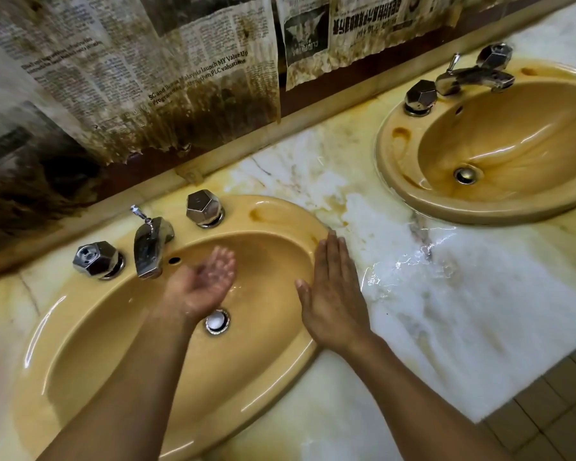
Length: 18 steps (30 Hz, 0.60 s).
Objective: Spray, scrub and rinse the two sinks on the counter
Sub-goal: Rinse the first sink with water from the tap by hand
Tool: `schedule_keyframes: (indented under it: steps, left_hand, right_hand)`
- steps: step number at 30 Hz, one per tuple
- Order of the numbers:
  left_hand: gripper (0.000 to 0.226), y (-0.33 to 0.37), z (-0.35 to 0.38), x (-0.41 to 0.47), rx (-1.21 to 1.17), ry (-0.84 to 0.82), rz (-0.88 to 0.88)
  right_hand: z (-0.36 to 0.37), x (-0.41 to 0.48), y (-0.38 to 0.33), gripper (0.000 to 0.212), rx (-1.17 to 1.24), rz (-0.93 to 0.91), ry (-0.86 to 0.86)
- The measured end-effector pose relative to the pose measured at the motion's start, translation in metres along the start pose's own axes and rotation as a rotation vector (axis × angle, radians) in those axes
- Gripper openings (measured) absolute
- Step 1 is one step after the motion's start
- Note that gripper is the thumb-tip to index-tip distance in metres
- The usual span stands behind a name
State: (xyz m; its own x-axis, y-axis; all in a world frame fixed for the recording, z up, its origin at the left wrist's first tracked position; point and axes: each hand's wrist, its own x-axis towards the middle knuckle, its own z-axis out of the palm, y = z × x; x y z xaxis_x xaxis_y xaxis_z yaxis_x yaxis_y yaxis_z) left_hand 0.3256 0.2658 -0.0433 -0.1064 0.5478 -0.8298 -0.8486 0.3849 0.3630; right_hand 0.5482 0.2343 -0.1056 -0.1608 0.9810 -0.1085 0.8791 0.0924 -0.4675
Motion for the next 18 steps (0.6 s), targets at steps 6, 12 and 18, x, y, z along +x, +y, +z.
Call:
schedule_keyframes:
  steps: [6,12,18]
  left_hand:
    - [0.041,-0.044,0.042,-0.02,0.144,-0.252,0.057]
    - [0.039,-0.014,-0.036,-0.01,-0.17,0.038,0.126]
    - [0.04,0.014,-0.063,-0.016,-0.199,0.133,0.135]
  right_hand:
    - [-0.024,0.101,0.014,0.088,-0.091,-0.016,-0.089]
    - [-0.018,0.064,0.011,0.084,-0.059,-0.02,-0.033]
    - [-0.029,0.098,0.012,0.067,-0.103,-0.048,-0.096]
